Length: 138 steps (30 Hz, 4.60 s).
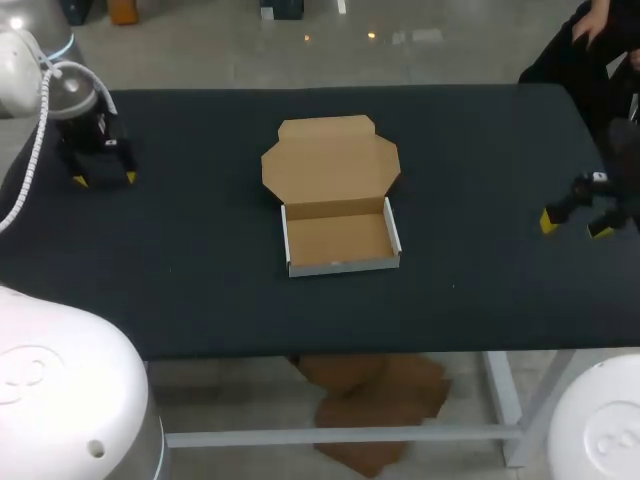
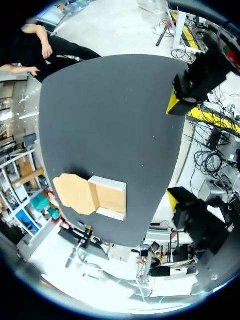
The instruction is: Assemble the packaging by folding the flat box into shape, placing the metal phone stand inside, and closing the box properly
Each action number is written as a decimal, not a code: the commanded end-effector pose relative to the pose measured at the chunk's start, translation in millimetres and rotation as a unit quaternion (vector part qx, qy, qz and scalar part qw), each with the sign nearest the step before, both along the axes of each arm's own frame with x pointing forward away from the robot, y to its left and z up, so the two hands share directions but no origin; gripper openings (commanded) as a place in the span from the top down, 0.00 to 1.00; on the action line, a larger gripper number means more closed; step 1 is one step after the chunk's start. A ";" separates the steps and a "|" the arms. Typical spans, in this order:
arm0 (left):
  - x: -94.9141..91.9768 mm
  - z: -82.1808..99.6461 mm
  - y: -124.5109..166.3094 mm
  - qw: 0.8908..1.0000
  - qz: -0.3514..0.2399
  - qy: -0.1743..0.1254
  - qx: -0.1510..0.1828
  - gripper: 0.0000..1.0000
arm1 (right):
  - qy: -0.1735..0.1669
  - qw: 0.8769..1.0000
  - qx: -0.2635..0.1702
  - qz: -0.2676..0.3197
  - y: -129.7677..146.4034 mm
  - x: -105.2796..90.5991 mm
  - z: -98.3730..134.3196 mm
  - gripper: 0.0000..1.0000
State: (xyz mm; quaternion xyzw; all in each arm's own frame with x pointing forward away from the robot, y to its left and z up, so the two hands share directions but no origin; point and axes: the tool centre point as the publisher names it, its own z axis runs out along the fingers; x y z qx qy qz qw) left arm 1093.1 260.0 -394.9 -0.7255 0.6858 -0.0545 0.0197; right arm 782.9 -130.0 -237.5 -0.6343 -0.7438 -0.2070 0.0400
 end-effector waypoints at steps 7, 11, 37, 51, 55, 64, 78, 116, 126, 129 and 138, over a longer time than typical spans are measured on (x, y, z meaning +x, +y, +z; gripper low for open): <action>21.6 -4.0 5.2 1.000 -0.006 0.013 -0.006 0.00 | 0.002 1.000 -0.001 0.000 -0.2 -0.8 1.6 0.00; 27.6 -5.6 6.3 1.000 -0.009 0.013 -0.007 0.00 | 0.002 1.000 -0.001 0.000 -0.2 -0.8 1.6 0.00; 66.0 -3.9 19.0 1.000 -0.015 0.009 -0.004 0.06 | 0.002 1.000 -0.001 0.000 -0.2 -0.8 1.6 0.00; 81.4 -3.4 20.3 1.000 -0.023 0.008 -0.003 0.10 | 0.002 1.000 -0.001 0.000 -0.2 -0.8 1.6 0.00; 85.4 -3.6 20.9 1.000 -0.024 0.007 -0.002 0.11 | 0.002 1.000 -0.001 0.000 -0.2 -0.8 1.6 0.00; 92.0 -5.3 20.4 1.000 -0.028 0.007 0.000 0.12 | 0.002 1.000 -0.001 0.000 -0.2 -0.8 1.6 0.00; 101.2 -4.7 20.6 1.000 -0.031 0.004 0.003 0.13 | 0.002 1.000 -0.001 0.000 -0.2 -0.8 1.6 0.00; 105.2 -5.2 18.7 0.999 -0.031 -0.001 0.017 0.16 | 0.002 1.000 -0.001 0.000 -0.2 -0.8 1.6 0.00; 106.3 -4.6 19.4 0.999 -0.028 -0.002 0.018 0.16 | 0.002 1.000 -0.001 0.000 -0.2 -0.8 1.6 0.00; 106.2 -4.4 19.6 0.999 -0.027 -0.002 0.018 0.16 | 0.002 1.000 -0.001 0.000 -0.2 -0.8 1.6 0.00; 107.6 -4.3 19.9 0.999 -0.026 -0.002 0.020 0.27 | 0.002 1.000 -0.001 0.000 -0.2 -0.8 1.6 0.00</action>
